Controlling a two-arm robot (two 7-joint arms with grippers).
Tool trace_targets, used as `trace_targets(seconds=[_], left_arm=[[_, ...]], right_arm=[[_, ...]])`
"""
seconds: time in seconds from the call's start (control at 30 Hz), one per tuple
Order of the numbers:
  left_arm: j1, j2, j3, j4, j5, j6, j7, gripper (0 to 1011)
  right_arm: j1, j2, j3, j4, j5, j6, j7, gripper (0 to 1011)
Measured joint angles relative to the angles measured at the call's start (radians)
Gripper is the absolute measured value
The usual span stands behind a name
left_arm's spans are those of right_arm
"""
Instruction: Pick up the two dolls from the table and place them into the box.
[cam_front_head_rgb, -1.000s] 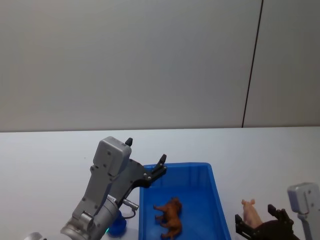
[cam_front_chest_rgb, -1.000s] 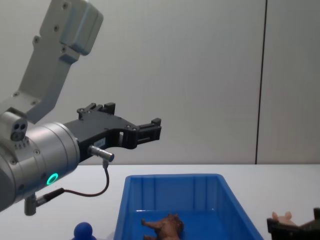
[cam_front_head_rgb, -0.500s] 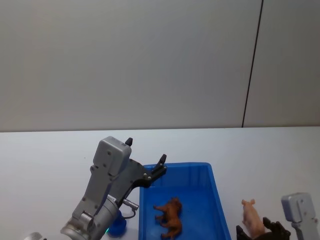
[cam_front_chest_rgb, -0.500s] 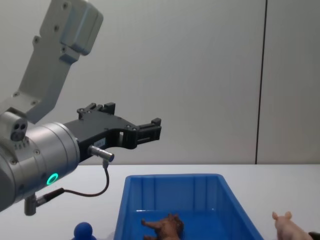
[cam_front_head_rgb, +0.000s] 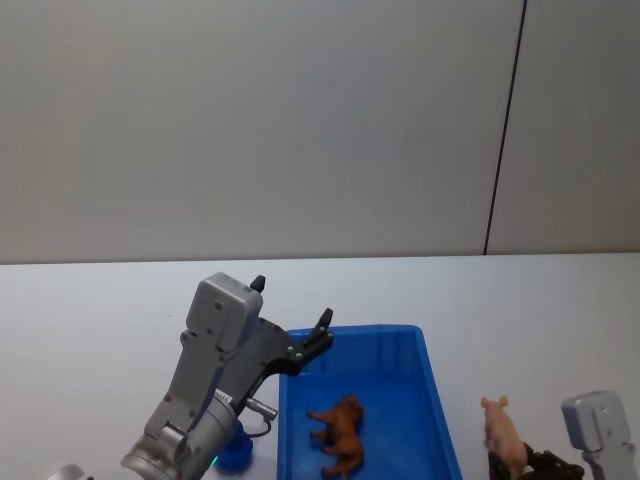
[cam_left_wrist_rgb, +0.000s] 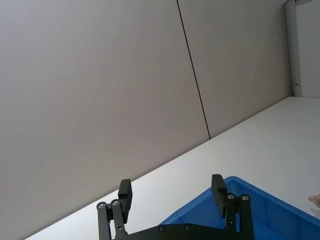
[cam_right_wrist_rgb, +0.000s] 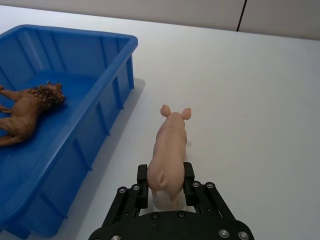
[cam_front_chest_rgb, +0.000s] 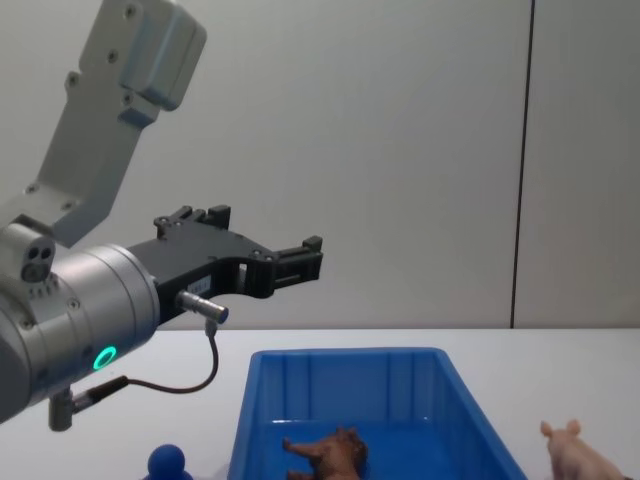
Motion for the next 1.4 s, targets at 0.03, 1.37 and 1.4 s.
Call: trace_targets(seconds=[0.03,1.37,1.4], left_arm=[[0.000,0.000,0.000,0.000,0.000,0.000,0.000,1001],[0.000,0.000,0.000,0.000,0.000,0.000,0.000,1001],[0.000,0.000,0.000,0.000,0.000,0.000,0.000,1001]], right_arm=[[-0.002,0.000,0.000,-0.004,-0.005,-0.006,-0.003,375],[0.106,-0.059,-0.034,-0.022,-0.007,-0.115,0.276,390],[0.112,-0.063,-0.036,-0.016,-0.006,-0.113,0.284,411]])
